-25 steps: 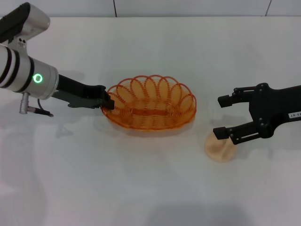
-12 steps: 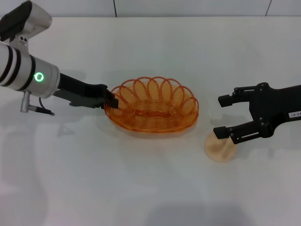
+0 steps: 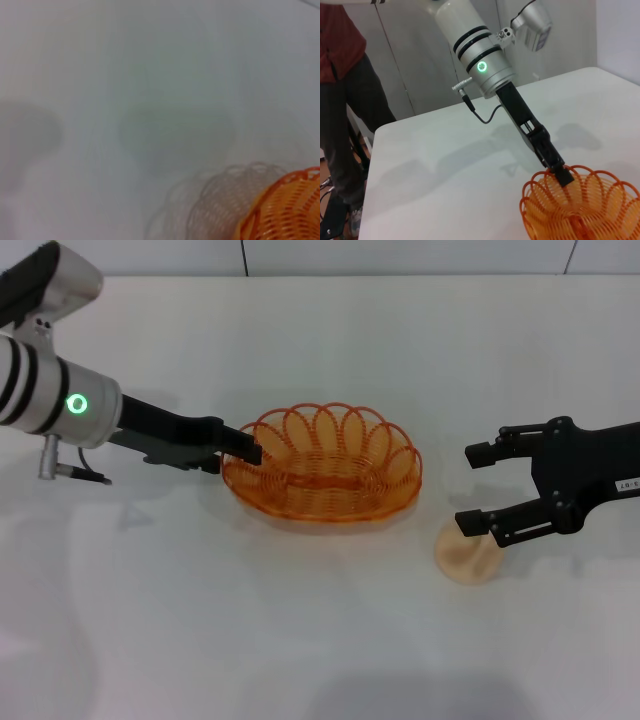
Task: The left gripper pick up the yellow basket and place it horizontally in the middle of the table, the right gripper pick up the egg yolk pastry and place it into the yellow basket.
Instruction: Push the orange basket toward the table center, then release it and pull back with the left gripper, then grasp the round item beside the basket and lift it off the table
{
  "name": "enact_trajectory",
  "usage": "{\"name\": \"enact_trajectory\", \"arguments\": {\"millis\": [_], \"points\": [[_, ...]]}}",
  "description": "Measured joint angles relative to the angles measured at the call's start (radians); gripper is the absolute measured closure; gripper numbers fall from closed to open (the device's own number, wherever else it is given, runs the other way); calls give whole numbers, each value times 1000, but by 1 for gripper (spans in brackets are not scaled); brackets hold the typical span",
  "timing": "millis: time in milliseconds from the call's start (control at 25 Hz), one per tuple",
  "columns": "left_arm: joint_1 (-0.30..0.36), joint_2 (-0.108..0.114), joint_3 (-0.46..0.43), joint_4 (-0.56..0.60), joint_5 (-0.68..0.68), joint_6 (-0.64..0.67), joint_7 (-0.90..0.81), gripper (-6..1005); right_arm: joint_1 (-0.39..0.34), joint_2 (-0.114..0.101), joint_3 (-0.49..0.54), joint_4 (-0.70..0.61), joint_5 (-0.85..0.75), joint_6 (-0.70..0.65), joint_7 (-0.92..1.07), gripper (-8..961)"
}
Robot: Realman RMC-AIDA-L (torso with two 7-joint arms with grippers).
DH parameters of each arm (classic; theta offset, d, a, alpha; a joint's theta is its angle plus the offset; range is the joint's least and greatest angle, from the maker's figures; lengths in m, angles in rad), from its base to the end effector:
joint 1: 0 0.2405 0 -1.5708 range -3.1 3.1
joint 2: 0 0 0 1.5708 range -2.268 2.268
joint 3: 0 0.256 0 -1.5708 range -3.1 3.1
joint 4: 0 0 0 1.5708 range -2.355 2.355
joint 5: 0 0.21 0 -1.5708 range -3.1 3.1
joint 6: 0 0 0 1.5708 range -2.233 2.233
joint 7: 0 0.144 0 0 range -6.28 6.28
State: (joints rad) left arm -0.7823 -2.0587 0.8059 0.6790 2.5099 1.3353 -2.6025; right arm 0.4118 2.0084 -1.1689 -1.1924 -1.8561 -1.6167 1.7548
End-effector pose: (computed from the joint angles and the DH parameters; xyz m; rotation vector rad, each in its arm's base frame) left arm -0.2453 0.3907 -0.0145 -2.2557 -1.7934 -0.0485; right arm 0.1975 0.3200 0.0308 -2.9707 0.3896 0.4222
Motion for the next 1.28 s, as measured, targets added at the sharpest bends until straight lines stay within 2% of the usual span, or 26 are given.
{"name": "enact_trajectory", "arguments": {"millis": [160, 480, 760, 960, 1080, 1280], "points": [[17, 7, -3, 30, -32, 3, 25, 313, 0, 1, 0, 0, 0, 0, 0, 112], [75, 27, -4, 162, -199, 35, 110, 106, -1, 3, 0, -1, 0, 2, 8, 113], [192, 27, -3, 340, -493, 55, 285, 110, 1, 3, 0, 5, 1, 7, 14, 113], [251, 5, 4, 396, -677, 117, 444, 112, 6, 2, -4, -3, -6, 4, 42, 113], [258, 6, 4, 400, -706, 183, 500, 113, 14, 2, -9, -11, -23, 3, 60, 113], [259, 24, 1, 410, -705, 332, 584, 114, 16, 3, -12, -27, -52, 6, 65, 114]]}}
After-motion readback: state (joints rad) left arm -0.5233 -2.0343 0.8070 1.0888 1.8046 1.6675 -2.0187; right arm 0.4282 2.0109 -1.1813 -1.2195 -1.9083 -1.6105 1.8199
